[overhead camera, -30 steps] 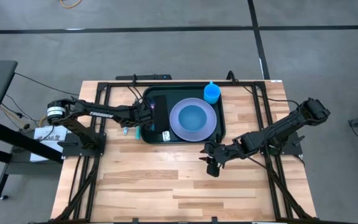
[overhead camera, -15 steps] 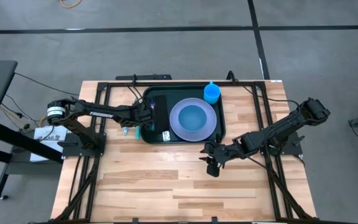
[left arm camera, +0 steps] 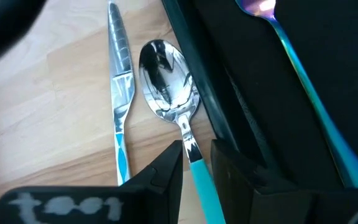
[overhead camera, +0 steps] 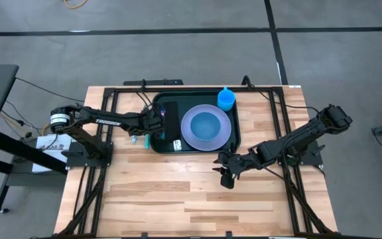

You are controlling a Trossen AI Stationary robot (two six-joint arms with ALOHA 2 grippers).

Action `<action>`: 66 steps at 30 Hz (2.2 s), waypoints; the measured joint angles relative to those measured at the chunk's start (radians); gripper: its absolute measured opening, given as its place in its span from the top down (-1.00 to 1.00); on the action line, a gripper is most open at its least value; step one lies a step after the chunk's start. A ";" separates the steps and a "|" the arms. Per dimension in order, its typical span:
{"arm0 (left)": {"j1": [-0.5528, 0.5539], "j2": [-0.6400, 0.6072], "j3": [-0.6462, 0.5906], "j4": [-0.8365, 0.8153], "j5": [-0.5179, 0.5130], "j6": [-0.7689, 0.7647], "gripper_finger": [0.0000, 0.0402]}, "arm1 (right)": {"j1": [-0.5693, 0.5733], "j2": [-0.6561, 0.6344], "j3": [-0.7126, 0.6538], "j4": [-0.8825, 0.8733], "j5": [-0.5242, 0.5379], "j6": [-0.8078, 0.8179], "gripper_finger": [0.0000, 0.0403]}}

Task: Set up tray
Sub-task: Put the light blue spoon on the black napkin to the right of the blue fork

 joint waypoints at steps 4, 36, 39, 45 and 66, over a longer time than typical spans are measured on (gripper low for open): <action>-0.010 0.000 0.000 0.000 -0.008 0.000 0.61 | 0.000 0.000 0.000 0.000 0.000 0.000 0.36; -0.027 -0.002 -0.068 0.045 -0.006 -0.023 0.41 | 0.000 0.000 0.000 0.000 0.000 0.000 0.36; -0.027 -0.002 -0.068 0.045 -0.006 -0.023 0.41 | 0.000 0.000 0.000 0.000 0.000 0.000 0.36; -0.027 -0.001 -0.068 0.044 -0.007 -0.023 0.41 | 0.000 0.000 0.000 0.000 0.000 0.000 0.36; -0.027 0.000 -0.068 0.051 -0.039 0.049 0.41 | 0.000 0.000 0.000 0.000 0.000 0.000 0.36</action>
